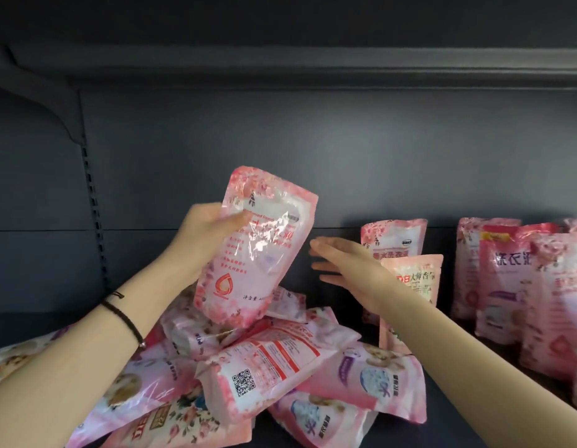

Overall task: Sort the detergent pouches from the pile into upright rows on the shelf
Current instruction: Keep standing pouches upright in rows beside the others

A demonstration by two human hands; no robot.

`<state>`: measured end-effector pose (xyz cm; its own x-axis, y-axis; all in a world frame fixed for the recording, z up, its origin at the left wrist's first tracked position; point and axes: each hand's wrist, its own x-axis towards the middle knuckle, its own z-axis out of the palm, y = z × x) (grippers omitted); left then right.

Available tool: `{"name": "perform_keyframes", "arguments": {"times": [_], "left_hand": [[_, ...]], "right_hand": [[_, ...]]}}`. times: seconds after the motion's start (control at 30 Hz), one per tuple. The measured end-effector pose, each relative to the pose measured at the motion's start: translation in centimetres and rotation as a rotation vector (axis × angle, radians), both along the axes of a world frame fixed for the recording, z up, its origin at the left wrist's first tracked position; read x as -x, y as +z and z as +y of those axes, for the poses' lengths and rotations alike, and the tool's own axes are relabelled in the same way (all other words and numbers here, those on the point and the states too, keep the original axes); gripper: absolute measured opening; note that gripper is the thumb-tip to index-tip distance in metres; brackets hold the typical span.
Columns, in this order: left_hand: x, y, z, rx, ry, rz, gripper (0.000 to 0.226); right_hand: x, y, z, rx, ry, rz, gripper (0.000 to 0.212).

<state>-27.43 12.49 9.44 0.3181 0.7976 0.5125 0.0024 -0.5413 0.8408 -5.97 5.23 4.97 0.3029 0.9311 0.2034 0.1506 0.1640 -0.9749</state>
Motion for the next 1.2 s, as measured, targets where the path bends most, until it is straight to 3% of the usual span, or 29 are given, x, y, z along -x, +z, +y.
{"name": "perform_keyframes", "arguments": {"times": [0.17,0.37,0.6,0.9,1.03,1.2], "left_hand": [[-2.4,1.5,-1.7,0.057,-0.085,-0.150,0.014],[-6.8,1.5,-3.9,0.140,-0.166,-0.197,0.018],[-12.1,1.0,-6.7,0.160,-0.239,-0.183,0.014],[-18.9,-3.2,-9.8,0.211,-0.280,-0.068,0.018],[-20.6,-5.2,-10.3,0.148,-0.160,0.084,0.042],[-21.3,-7.1,-10.6,0.117,-0.138,0.170,0.026]], "right_hand": [[0.3,2.1,-0.3,-0.231,0.147,0.163,0.023],[-2.5,4.1,-3.3,-0.412,0.152,0.230,0.022],[-6.7,4.4,-7.3,-0.440,-0.017,0.187,0.021],[-12.2,1.3,-11.3,-0.441,-0.158,0.278,0.025],[-13.9,-1.2,-11.7,-0.379,-0.189,0.268,0.028],[-14.9,-3.7,-11.5,-0.313,-0.239,0.235,0.027]]}}
